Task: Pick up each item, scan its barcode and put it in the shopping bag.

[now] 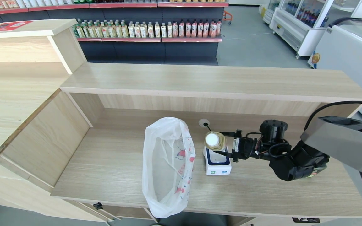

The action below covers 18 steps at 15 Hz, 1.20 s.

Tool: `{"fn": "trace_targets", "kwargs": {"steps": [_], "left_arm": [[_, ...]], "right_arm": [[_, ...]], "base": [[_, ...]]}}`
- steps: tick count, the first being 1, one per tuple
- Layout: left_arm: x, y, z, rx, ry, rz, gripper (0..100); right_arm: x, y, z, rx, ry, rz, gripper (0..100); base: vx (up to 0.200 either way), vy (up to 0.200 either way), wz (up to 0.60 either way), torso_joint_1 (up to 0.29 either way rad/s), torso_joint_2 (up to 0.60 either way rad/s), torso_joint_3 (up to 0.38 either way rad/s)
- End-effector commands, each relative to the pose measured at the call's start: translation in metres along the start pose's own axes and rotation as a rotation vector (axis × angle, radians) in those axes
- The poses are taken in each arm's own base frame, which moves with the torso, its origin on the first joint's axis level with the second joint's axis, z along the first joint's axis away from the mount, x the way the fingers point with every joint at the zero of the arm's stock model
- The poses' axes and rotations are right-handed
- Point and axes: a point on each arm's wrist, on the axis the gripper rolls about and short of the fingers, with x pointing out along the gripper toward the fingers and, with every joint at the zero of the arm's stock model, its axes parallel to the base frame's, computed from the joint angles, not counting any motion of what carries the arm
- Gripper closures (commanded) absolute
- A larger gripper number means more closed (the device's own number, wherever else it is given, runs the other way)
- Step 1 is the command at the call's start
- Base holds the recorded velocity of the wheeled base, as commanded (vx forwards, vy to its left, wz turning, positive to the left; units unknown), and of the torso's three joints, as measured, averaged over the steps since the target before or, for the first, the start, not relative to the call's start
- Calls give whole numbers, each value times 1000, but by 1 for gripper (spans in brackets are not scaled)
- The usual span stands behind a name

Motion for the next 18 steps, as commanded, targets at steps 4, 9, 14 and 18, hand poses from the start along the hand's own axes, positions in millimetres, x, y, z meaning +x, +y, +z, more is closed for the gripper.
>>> {"fn": "trace_targets", "kwargs": {"steps": [4, 9, 14, 18], "left_arm": [[0, 0, 0, 0, 0, 0, 0], [0, 0, 0, 1, 0, 0, 0], [0, 0, 0, 1, 0, 0, 0], [0, 0, 0, 0, 0, 0, 0]], "right_arm": [[6, 2, -7, -1, 2, 0, 100], [4, -2, -2, -8, 1, -8, 100], [-17, -22, 31, 78, 9, -58, 100], [-61, -25, 63, 404, 127, -235, 100]], "base": [[0, 0, 0, 0, 0, 0], [0, 0, 0, 0, 0, 0], [0, 0, 0, 0, 0, 0], [0, 0, 0, 0, 0, 0]]}}
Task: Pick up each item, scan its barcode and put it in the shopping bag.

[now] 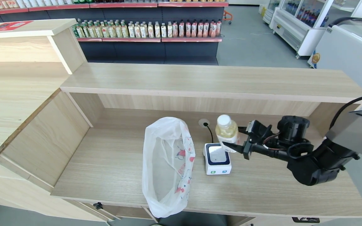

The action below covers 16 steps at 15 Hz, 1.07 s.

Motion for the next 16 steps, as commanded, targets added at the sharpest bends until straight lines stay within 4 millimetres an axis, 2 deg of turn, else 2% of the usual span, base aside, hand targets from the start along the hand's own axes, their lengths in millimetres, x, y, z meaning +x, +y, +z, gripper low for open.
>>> {"fn": "trace_targets", "kwargs": {"steps": [1, 2, 4, 7, 12, 16], "left_arm": [[0, 0, 0, -1, 0, 0, 0], [0, 0, 0, -3, 1, 0, 0], [0, 0, 0, -1, 1, 0, 0], [0, 0, 0, -1, 0, -1, 0], [0, 0, 0, 0, 0, -1, 0], [0, 0, 0, 2, 0, -1, 0]], "right_arm": [[-24, 2, 45, 192, 1, -181, 100], [-25, 4, 57, 304, 9, -259, 100], [-24, 6, 69, 489, 35, -376, 100], [-22, 18, 84, 682, 66, -420, 100], [-2, 37, 89, 722, 83, -359, 100], [42, 65, 80, 762, 103, -262, 100]], "base": [[0, 0, 0, 0, 0, 0], [0, 0, 0, 0, 0, 0], [0, 0, 0, 0, 0, 0], [0, 0, 0, 0, 0, 0], [0, 200, 0, 6, 3, 2], [0, 0, 0, 0, 0, 0]]}}
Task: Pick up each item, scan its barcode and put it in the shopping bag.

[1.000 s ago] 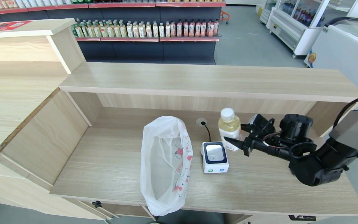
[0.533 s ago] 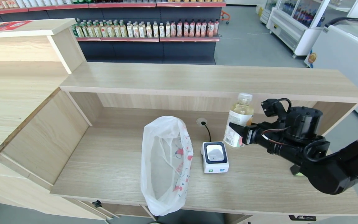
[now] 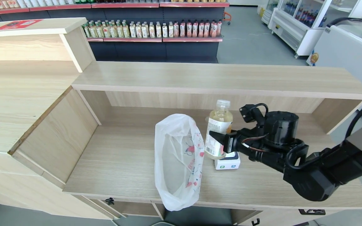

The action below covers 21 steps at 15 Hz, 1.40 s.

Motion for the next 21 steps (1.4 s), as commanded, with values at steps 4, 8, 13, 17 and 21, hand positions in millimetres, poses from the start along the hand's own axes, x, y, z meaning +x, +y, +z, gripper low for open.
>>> {"fn": "trace_targets", "kwargs": {"steps": [4, 8, 13, 17, 21], "left_arm": [[0, 0, 0, 1, -1, 3, 0], [0, 0, 0, 1, -1, 3, 0], [0, 0, 0, 1, -1, 2, 0], [0, 0, 0, 1, -1, 2, 0], [0, 0, 0, 1, -1, 2, 0]], "right_arm": [[64, 24, -40, -69, 31, 81, 100], [93, 34, -68, -148, 50, 115, 100], [118, 26, -114, -258, 43, 124, 100], [143, 26, -142, -294, 4, 133, 100], [163, 25, -156, -444, -74, 132, 100]], "base": [[0, 0, 0, 0, 0, 0], [0, 0, 0, 0, 0, 0], [0, 0, 0, 0, 0, 0], [0, 0, 0, 0, 0, 0], [0, 0, 0, 0, 0, 0]]}}
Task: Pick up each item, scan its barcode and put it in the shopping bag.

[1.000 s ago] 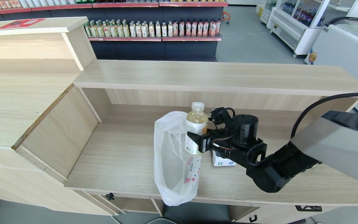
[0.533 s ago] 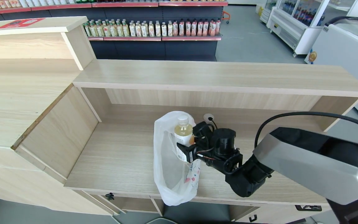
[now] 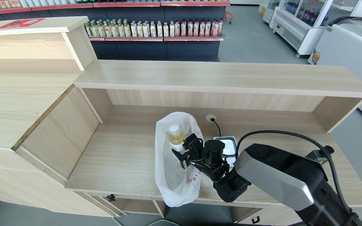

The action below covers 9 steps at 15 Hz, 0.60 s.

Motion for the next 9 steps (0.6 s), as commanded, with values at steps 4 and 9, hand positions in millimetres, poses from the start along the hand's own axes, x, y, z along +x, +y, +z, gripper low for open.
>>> {"fn": "trace_targets", "kwargs": {"steps": [4, 9], "left_arm": [[0, 0, 0, 0, 0, 0, 0], [0, 0, 0, 0, 0, 0, 0]], "right_arm": [[7, 7, -19, -28, -2, 5, 0], [6, -8, 41, 200, -47, -13, 0]], "base": [[0, 0, 0, 0, 0, 0], [0, 0, 0, 0, 0, 0]]}}
